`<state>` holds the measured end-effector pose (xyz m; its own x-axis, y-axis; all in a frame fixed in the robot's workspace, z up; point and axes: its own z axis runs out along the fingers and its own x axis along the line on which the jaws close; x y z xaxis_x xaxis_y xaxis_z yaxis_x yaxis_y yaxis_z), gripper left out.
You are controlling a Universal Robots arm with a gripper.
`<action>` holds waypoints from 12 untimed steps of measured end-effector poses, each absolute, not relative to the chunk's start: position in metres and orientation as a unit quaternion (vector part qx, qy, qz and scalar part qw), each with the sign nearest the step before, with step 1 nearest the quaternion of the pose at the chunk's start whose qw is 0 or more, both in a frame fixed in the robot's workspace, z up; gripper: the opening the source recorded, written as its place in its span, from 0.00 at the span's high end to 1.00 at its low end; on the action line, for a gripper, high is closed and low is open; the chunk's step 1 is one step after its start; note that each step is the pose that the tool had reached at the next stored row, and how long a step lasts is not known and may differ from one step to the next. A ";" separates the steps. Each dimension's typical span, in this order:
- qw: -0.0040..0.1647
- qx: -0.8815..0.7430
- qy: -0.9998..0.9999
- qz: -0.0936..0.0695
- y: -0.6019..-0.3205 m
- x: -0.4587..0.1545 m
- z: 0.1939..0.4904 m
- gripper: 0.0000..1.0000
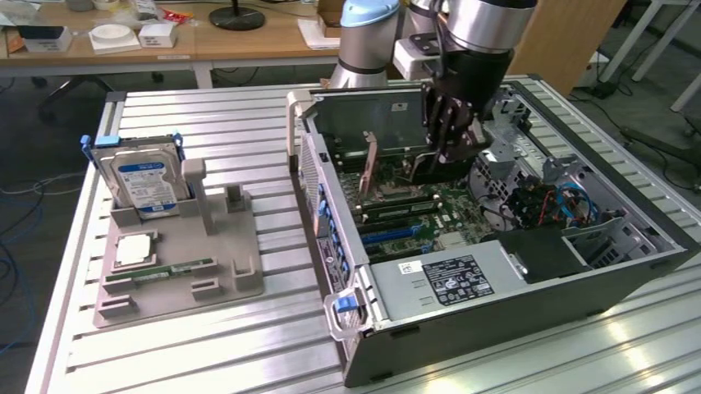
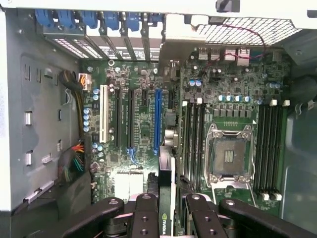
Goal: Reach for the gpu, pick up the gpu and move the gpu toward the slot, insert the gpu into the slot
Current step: 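Insert the gpu into the slot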
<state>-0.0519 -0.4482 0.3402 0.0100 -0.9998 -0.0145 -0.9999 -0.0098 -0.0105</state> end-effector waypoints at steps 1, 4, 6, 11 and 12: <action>0.009 -0.711 0.704 0.001 -0.449 -0.052 0.339 0.74; 0.009 -0.711 0.704 0.001 -0.452 -0.053 0.336 0.74; 0.009 -0.711 0.704 0.002 -0.454 -0.054 0.335 0.74; 0.009 -0.711 0.704 0.002 -0.454 -0.065 0.327 0.74; 0.009 -0.711 0.704 0.002 -0.454 -0.065 0.325 0.74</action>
